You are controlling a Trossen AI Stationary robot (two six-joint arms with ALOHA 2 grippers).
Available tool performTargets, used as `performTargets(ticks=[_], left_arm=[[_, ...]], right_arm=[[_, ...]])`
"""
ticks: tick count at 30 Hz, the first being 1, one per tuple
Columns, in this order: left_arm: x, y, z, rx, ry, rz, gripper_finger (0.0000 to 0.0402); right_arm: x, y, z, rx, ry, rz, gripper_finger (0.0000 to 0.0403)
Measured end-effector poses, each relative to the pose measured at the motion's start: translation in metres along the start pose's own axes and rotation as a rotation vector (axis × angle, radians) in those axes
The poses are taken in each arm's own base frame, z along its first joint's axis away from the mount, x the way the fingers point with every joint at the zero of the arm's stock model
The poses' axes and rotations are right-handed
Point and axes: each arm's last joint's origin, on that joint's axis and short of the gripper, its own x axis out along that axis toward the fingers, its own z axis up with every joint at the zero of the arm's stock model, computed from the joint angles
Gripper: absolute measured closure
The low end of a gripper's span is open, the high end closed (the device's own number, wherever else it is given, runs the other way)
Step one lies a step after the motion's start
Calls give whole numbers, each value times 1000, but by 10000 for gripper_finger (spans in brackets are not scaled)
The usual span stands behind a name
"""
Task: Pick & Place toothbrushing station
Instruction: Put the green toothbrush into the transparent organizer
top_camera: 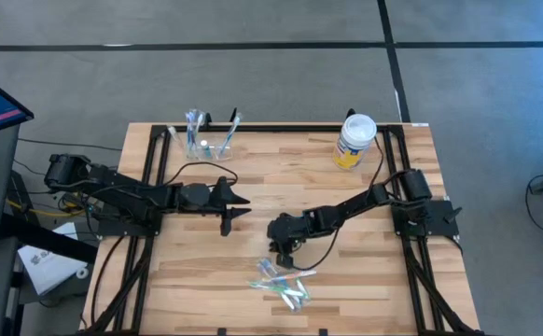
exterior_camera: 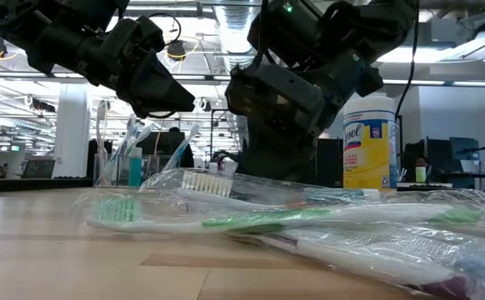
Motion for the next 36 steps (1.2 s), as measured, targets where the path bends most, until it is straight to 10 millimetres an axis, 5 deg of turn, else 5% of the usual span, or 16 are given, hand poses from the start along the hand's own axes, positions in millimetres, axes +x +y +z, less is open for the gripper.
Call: performTargets(ticks=[18,26,36], left_arm=[[0,0,0,0,0,0,285],[0,0,0,-3,0,0,285],[0,0,0,-3,0,0,285]], right_arm=[[-11,-24,10,64,93,40,329],[-43,-8,20,55,80,29,329],[-45,6,6,73,179,14,329]])
